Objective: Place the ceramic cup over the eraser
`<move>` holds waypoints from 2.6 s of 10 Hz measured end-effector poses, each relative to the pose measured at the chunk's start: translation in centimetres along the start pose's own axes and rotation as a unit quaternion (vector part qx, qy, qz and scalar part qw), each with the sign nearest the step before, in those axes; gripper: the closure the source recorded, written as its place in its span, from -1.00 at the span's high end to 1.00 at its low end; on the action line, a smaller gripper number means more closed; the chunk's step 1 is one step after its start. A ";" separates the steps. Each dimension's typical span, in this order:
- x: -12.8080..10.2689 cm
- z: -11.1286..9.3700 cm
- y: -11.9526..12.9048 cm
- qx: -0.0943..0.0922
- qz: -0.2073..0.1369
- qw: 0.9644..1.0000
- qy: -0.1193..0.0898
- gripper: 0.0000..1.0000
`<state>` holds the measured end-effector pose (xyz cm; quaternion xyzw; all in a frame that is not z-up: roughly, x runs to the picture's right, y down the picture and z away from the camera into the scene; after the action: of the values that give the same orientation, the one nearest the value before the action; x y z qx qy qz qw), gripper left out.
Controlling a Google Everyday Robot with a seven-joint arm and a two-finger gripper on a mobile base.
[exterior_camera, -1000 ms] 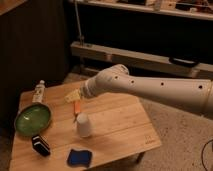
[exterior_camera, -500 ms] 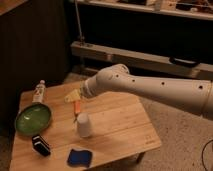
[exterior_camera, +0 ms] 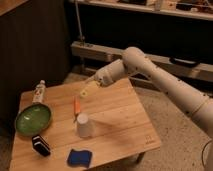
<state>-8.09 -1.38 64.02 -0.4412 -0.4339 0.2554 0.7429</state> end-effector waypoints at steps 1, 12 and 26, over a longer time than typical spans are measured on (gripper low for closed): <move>0.1 -1.5 0.5 -0.033 -0.032 0.999 -0.010 0.60; 4.6 -3.1 3.3 0.110 -0.105 0.974 0.169 0.60; 16.2 3.4 0.0 0.144 -0.089 0.981 0.092 0.60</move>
<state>-3.05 12.46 71.67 -0.3106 -0.3600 0.2060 0.8552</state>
